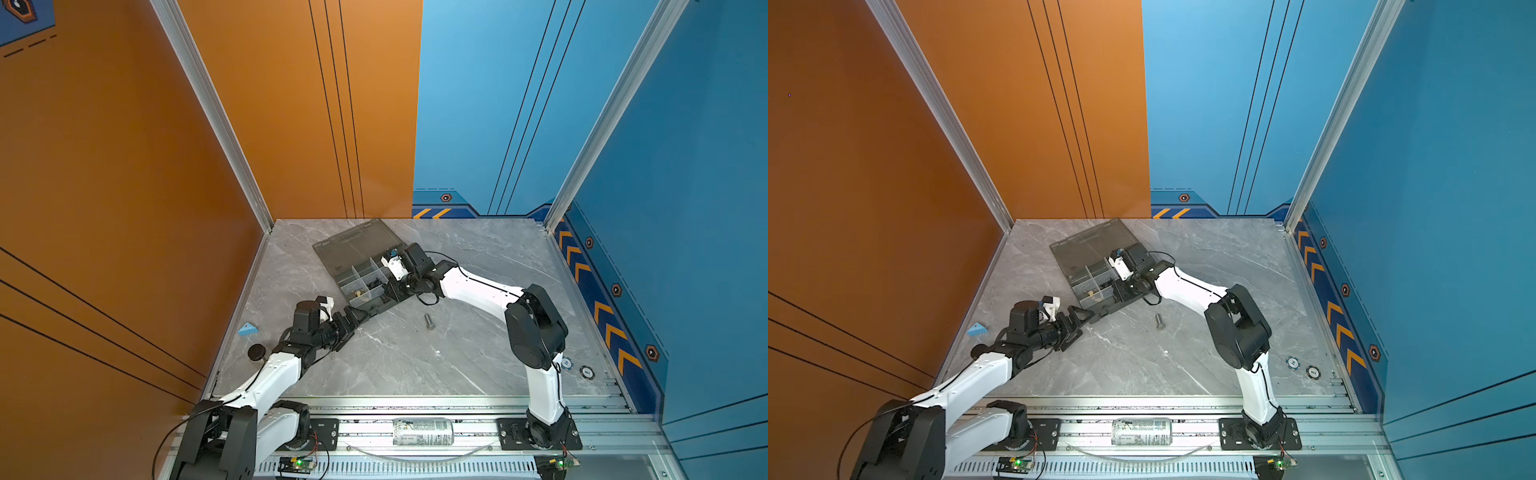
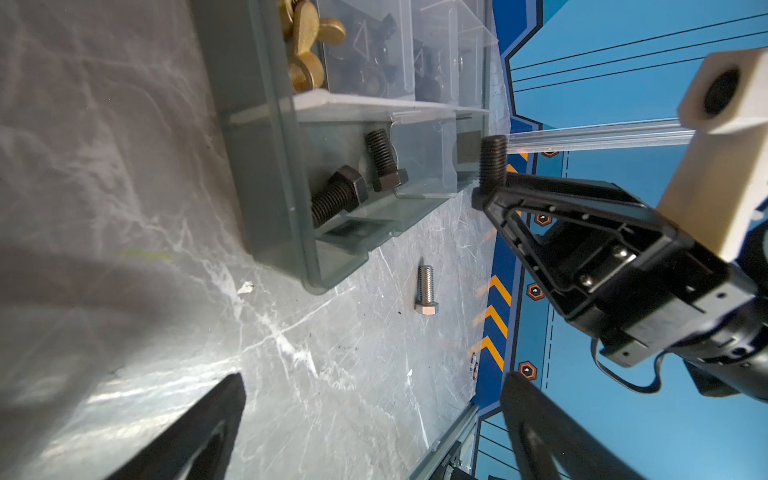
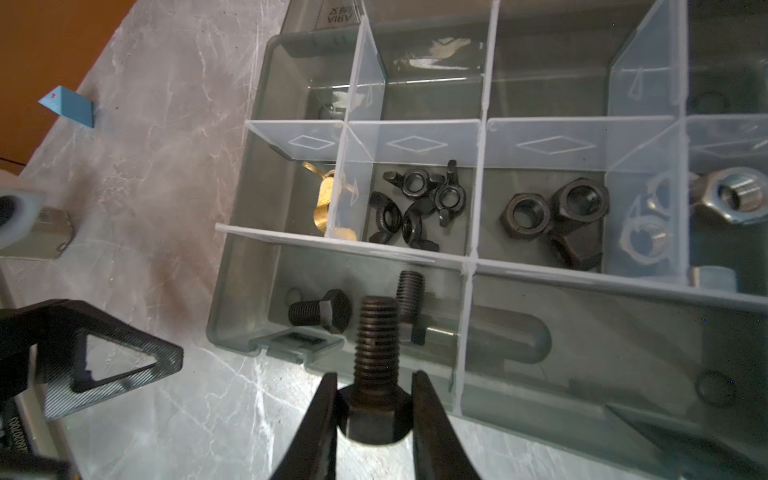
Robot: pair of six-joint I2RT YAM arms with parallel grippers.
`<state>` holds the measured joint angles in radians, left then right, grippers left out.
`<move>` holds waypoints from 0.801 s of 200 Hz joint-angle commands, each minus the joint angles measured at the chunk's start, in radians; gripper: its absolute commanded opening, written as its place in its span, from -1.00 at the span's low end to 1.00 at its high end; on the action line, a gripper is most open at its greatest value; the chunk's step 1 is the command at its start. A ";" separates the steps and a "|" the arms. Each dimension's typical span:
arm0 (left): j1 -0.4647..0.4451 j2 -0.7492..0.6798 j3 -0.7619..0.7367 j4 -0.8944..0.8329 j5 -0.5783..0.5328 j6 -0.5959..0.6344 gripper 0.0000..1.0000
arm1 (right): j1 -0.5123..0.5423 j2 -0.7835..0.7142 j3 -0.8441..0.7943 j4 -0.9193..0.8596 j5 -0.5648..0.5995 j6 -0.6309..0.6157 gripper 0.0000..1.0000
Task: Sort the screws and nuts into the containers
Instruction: 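Lift the black bolt and carry it over the box with the right gripper, then open the right gripper to drop the black bolt into the long compartment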
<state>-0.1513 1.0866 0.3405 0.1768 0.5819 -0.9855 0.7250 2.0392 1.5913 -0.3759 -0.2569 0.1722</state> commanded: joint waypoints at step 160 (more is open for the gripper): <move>0.009 -0.020 -0.012 0.017 0.025 0.005 0.95 | 0.044 0.052 0.110 -0.106 0.101 -0.008 -0.19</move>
<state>-0.1513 1.0794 0.3405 0.1768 0.5858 -0.9855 0.7670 2.1231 1.6806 -0.4465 -0.1780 0.1722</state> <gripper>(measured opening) 0.976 0.393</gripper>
